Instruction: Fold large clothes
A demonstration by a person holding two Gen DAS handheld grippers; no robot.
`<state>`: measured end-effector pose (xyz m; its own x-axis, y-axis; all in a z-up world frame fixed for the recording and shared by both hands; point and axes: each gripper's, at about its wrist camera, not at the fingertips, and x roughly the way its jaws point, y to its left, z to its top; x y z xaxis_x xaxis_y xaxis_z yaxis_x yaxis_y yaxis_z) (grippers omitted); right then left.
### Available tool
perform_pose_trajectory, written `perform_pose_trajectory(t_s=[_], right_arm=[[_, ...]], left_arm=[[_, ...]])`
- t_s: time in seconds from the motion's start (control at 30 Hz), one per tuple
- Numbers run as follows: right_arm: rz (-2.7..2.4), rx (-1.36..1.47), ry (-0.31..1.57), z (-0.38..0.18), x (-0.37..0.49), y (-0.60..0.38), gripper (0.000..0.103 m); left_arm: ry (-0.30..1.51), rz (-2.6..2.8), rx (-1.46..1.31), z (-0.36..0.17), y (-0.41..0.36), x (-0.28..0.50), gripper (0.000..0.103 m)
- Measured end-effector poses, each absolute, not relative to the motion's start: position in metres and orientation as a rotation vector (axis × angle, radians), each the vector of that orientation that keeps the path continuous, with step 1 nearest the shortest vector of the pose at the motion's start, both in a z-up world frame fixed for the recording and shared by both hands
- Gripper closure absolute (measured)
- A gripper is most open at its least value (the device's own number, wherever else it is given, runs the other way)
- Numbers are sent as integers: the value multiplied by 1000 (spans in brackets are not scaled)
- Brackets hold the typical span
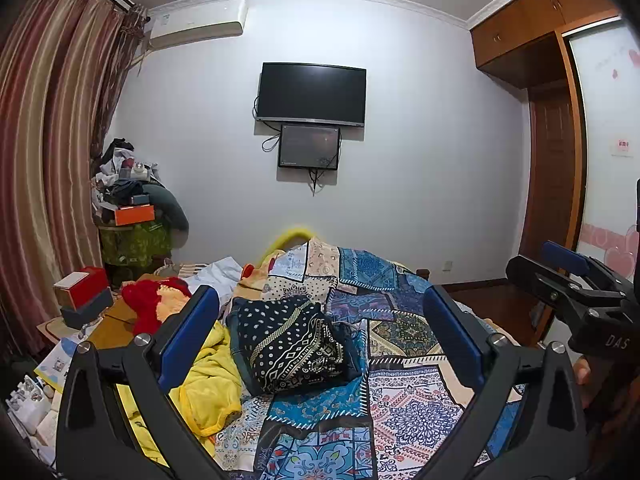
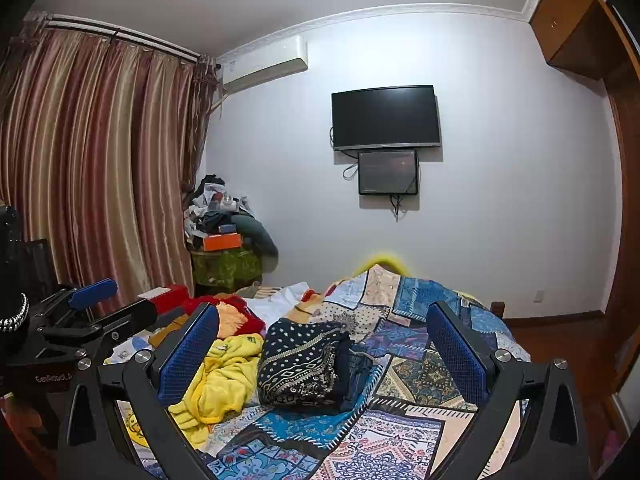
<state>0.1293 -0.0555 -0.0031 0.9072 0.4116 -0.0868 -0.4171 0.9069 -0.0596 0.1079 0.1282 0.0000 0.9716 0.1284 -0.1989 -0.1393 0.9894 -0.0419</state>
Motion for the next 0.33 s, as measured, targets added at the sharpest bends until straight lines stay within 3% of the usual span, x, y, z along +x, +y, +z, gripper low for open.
perform_pose_trajectory(t_s=[0.33], right_arm=[[423,-62,86,-6,133,-50,0]], left_arm=[[214,119,-58,-3,128,111,0]])
